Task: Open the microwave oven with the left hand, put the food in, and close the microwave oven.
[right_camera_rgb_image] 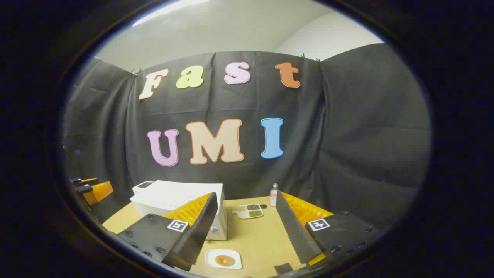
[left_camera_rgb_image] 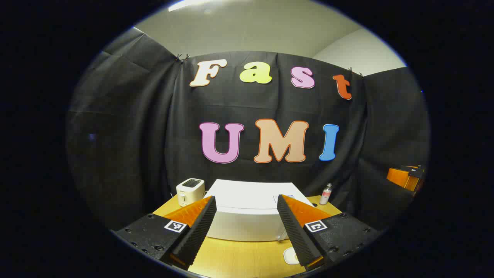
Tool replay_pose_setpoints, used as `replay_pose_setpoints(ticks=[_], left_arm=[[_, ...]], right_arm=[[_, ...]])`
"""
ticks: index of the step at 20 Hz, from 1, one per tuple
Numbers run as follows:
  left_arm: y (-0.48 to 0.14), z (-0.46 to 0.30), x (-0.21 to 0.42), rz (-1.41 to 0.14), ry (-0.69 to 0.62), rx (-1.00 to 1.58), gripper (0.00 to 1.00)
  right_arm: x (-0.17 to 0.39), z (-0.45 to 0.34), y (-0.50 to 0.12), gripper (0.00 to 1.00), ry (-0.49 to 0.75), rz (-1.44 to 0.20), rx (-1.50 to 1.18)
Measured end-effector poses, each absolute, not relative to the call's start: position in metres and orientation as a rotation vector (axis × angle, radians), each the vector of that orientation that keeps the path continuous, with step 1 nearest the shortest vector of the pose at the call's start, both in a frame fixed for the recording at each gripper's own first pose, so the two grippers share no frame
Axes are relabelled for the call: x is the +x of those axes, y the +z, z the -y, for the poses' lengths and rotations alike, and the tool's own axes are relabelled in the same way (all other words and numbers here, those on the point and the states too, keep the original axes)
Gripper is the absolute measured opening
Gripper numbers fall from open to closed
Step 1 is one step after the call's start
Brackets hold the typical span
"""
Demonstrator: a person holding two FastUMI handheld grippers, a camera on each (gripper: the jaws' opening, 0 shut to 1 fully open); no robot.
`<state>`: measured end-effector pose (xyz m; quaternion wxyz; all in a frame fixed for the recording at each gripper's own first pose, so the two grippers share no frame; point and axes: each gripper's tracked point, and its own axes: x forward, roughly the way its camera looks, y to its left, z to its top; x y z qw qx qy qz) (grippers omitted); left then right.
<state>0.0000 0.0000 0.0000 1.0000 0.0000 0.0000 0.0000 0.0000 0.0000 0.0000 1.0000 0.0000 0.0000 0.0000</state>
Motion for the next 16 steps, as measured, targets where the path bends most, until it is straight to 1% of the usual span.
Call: replay_pose_setpoints(ticks=[1,2,4,5,6,7,8,11,12,13,14,16], left_arm=[[0.000,-0.001,0.002,0.001,-0.002,0.006,0.93],[0.000,-0.002,0.004,-0.005,-0.003,0.008,0.95],[-0.005,-0.002,0.008,-0.024,0.003,-0.005,0.95],[-0.004,-0.002,0.010,-0.029,0.010,-0.015,0.95],[-0.005,-0.003,0.013,-0.038,0.026,-0.023,0.93],[-0.008,-0.004,0.016,-0.055,0.042,-0.024,0.95],[-0.008,-0.002,0.017,-0.060,0.048,-0.023,0.96],[0.003,0.004,0.027,-0.046,0.053,-0.013,0.96],[0.003,0.008,0.031,-0.046,0.049,-0.011,0.95],[0.005,0.010,0.034,-0.042,0.049,-0.010,0.93],[0.006,0.012,0.037,-0.037,0.050,-0.010,0.95],[0.005,0.018,0.041,-0.043,0.049,-0.012,0.95]], right_arm=[[0.001,-0.003,0.000,0.94,0.001,0.000,0.004],[0.002,-0.005,0.001,0.94,0.004,-0.002,0.011],[0.008,-0.003,0.001,0.96,0.008,-0.013,0.022],[0.012,-0.001,0.002,0.94,0.009,-0.019,0.027],[0.017,0.002,0.002,0.96,0.006,-0.031,0.033],[0.020,0.005,0.000,0.94,0.005,-0.046,0.042],[0.023,0.008,0.000,0.94,0.004,-0.055,0.051],[0.031,0.021,0.000,0.96,-0.016,-0.070,0.059],[0.034,0.026,-0.001,0.94,-0.024,-0.074,0.055],[0.035,0.031,-0.004,0.94,-0.033,-0.080,0.048],[0.036,0.035,-0.005,0.94,-0.042,-0.084,0.040],[0.038,0.042,-0.010,0.94,-0.050,-0.095,0.035]])
